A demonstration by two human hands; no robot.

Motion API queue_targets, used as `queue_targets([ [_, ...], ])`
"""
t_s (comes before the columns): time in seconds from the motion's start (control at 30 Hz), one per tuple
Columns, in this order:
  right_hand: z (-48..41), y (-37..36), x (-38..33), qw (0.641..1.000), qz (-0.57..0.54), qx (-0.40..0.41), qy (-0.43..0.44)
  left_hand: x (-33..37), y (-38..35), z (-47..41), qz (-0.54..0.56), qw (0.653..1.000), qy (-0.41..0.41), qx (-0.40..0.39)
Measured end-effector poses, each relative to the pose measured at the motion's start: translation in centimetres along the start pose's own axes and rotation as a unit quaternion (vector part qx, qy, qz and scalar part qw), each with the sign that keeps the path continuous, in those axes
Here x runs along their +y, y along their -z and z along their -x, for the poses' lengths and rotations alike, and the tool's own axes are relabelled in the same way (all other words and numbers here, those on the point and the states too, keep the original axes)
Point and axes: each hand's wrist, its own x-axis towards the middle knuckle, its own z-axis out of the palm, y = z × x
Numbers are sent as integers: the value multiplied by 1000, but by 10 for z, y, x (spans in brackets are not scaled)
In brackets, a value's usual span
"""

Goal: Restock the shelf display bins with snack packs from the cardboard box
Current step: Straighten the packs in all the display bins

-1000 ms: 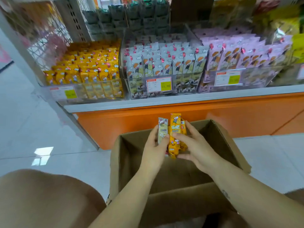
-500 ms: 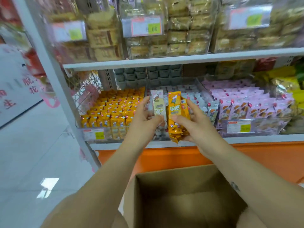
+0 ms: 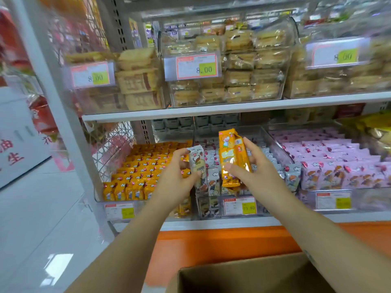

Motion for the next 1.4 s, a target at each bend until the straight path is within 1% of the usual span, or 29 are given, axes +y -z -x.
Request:
queue_targets([
  [0.13,-2,-5,-6,999,35,-7,21,-4,-1,-3,-8,1000,-2,5],
  [0.2,-7,-13,-14,996,78,-17,51,-5,2,-2,-4,1000,0,0],
  [0.27,-17,-25,-20,989,122,-27,76,-7,10,-1,41,999,10,11],
  [0.33,-30,-40,-24,985,145,-44,83,-12,26,1,99,993,36,45],
  [0.4,-44,-56,-24,980,169,-58,90,-23,43,3,175,977,66,99],
  [0.47,-58,-76,-24,972,199,-75,95,-36,60,6,246,952,105,146],
  [0.53,-68,-98,-24,955,263,-98,97,-48,72,9,271,938,126,176],
  [0.63,-78,-129,-18,906,389,-121,118,-60,83,13,280,930,133,197],
  [0.7,-82,-141,-11,886,429,-133,117,-65,87,14,284,928,136,198],
  [0.8,-87,-146,-7,892,421,-143,82,-67,91,15,310,918,148,198],
  [0.87,-87,-146,-12,907,389,-121,104,-65,92,15,324,912,148,204],
  [0.93,-82,-144,-23,932,320,-109,133,-62,90,13,345,904,146,206],
  [1.0,-76,-140,-39,952,236,-149,121,-58,87,10,378,893,140,201],
  [1.07,-71,-133,-51,954,200,-203,92,-50,84,9,423,877,132,188],
  [1.1,-69,-128,-54,955,191,-213,82,-46,83,9,445,868,127,179],
  [1.17,-70,-117,-55,968,150,-189,68,-40,79,8,468,862,120,154],
  [1.2,-70,-111,-55,979,111,-163,60,-38,77,7,454,872,114,141],
  [1.23,-69,-103,-55,988,68,-130,54,-36,75,7,419,892,106,132],
  [1.27,-69,-96,-54,993,37,-95,58,-36,73,7,361,919,95,127],
  [1.33,-67,-80,-54,995,32,-39,82,-37,67,6,220,965,80,122],
  [1.4,-62,-67,-53,992,70,-21,108,-43,61,4,99,988,72,94],
])
